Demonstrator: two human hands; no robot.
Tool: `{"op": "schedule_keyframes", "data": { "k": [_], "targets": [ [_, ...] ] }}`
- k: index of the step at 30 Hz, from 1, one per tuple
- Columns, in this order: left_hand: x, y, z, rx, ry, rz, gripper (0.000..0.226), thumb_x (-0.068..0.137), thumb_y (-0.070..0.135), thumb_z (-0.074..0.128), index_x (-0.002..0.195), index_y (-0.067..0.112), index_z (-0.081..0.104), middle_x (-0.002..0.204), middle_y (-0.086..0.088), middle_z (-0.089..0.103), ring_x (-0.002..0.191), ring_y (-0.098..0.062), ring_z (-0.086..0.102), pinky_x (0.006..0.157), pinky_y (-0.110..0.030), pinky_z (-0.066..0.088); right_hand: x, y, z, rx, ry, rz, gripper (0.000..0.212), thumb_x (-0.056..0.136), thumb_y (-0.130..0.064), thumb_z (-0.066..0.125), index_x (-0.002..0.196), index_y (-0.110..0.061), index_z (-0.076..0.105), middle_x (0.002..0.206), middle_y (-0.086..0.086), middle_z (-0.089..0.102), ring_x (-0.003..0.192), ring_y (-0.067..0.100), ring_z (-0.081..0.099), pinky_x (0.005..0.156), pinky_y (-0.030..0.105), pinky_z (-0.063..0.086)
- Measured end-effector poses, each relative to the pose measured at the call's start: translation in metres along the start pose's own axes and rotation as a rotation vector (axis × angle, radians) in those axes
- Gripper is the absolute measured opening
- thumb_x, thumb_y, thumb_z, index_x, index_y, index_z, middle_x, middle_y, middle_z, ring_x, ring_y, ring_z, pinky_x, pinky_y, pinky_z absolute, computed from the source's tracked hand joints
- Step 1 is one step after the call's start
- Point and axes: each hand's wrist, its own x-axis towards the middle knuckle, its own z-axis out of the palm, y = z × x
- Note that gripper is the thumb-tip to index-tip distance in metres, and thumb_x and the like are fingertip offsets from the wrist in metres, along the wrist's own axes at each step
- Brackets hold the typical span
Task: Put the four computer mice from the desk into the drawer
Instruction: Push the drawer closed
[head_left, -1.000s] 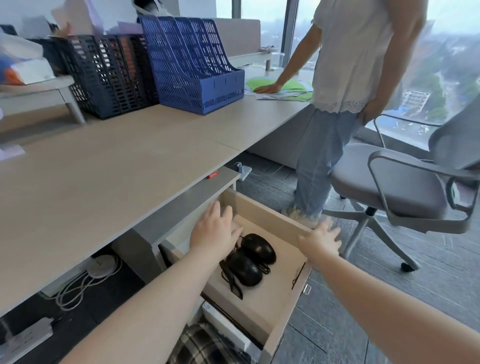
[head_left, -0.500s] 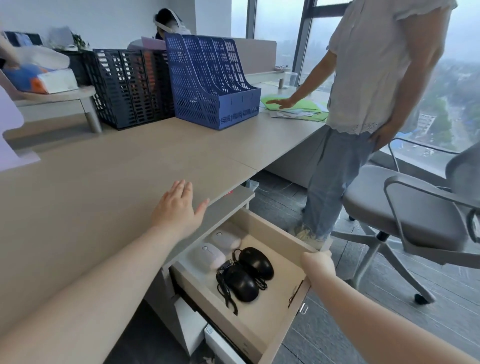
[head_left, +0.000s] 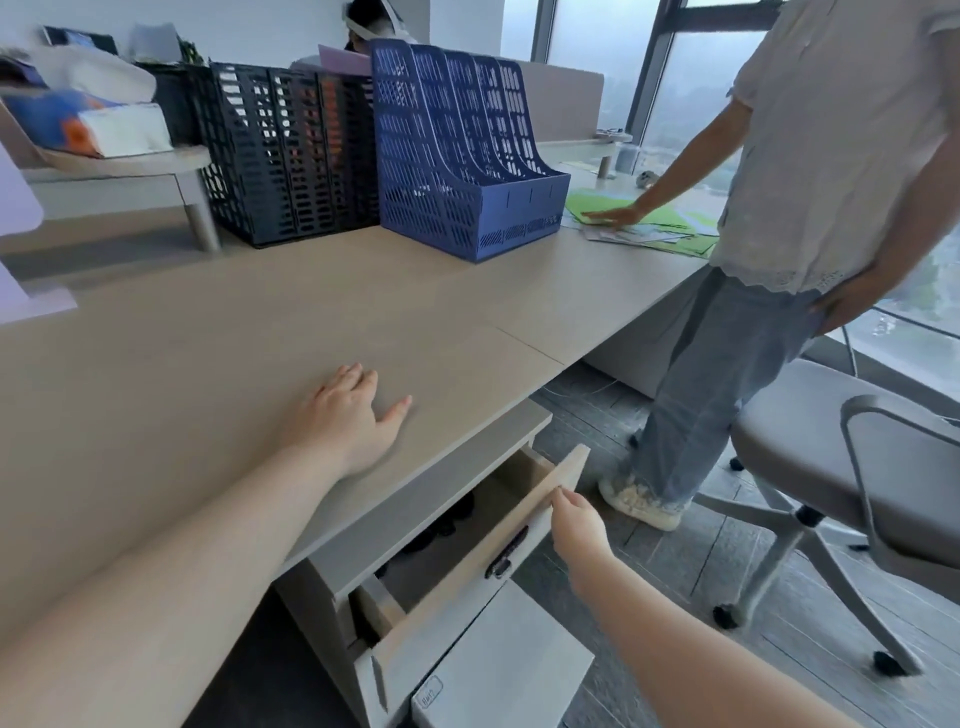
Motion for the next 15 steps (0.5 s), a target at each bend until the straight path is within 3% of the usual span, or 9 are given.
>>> {"op": "schedule_keyframes", "data": {
  "k": [5, 7, 9, 12, 13, 14, 15],
  "targets": [
    [0.008, -0.001, -0.003, 0.033, -0.009, 0.023, 0.074, 0.091, 0.061, 0.024, 0.149, 0.015, 0.021, 0.161, -0.001, 0.013, 0.149, -0.015, 0.009, 0.121, -0.037, 0.012, 0.009, -0.015, 0.024, 0.087, -0.086, 0.027, 0.044, 0.103, -0.016, 0.031, 0.147, -0.014, 0.034, 0.149, 0.016, 0.041, 0.132, 0.035, 0.044, 0.104, 0.038, 0.042],
    [0.011, -0.001, -0.003, 0.04, -0.008, 0.03, 0.073, 0.092, 0.061, 0.025, 0.149, 0.015, 0.022, 0.161, -0.001, 0.014, 0.149, -0.014, 0.01, 0.12, -0.036, 0.012, 0.015, -0.017, 0.03, 0.055, -0.109, 0.012, 0.043, 0.103, -0.012, 0.03, 0.146, -0.008, 0.035, 0.147, 0.023, 0.039, 0.126, 0.038, 0.049, 0.092, 0.034, 0.047],
    [0.013, 0.0, -0.004, 0.046, -0.009, 0.038, 0.073, 0.092, 0.061, 0.025, 0.149, 0.015, 0.021, 0.161, -0.001, 0.013, 0.149, -0.014, 0.009, 0.12, -0.036, 0.011, 0.022, -0.015, 0.037, 0.054, -0.052, 0.013, 0.043, 0.1, -0.011, 0.035, 0.141, -0.014, 0.045, 0.143, 0.016, 0.048, 0.111, 0.036, 0.058, 0.093, 0.036, 0.048],
    [0.013, 0.0, -0.003, 0.045, -0.014, 0.048, 0.073, 0.092, 0.06, 0.024, 0.149, 0.015, 0.02, 0.161, -0.002, 0.012, 0.149, -0.015, 0.008, 0.122, -0.036, 0.01, 0.027, -0.014, 0.046, -0.012, -0.069, 0.001, 0.055, 0.096, -0.003, 0.03, 0.147, -0.023, 0.036, 0.139, 0.002, 0.053, 0.119, 0.031, 0.057, 0.1, 0.038, 0.046],
    [0.013, 0.0, -0.003, 0.044, -0.014, 0.049, 0.073, 0.092, 0.06, 0.024, 0.149, 0.015, 0.019, 0.161, -0.002, 0.012, 0.149, -0.015, 0.008, 0.122, -0.035, 0.01, 0.026, -0.014, 0.048, -0.01, -0.069, -0.003, 0.056, 0.096, -0.002, 0.029, 0.148, -0.023, 0.035, 0.136, 0.003, 0.055, 0.107, 0.03, 0.062, 0.089, 0.036, 0.05],
    [0.013, -0.001, -0.003, 0.045, -0.013, 0.051, 0.073, 0.092, 0.06, 0.024, 0.149, 0.015, 0.019, 0.161, -0.002, 0.012, 0.149, -0.015, 0.008, 0.122, -0.035, 0.01, 0.026, -0.013, 0.05, -0.004, -0.061, -0.014, 0.058, 0.095, -0.001, 0.029, 0.148, -0.024, 0.034, 0.13, 0.005, 0.059, 0.083, 0.024, 0.061, 0.07, 0.029, 0.05],
    [0.013, -0.001, -0.003, 0.047, -0.012, 0.049, 0.073, 0.092, 0.06, 0.024, 0.149, 0.014, 0.019, 0.161, -0.002, 0.012, 0.149, -0.015, 0.008, 0.122, -0.036, 0.01, 0.028, -0.012, 0.052, -0.009, -0.05, -0.008, 0.06, 0.094, 0.001, 0.028, 0.148, -0.025, 0.033, 0.124, 0.006, 0.061, 0.064, 0.017, 0.05, 0.055, 0.023, 0.043]
  ]
}}
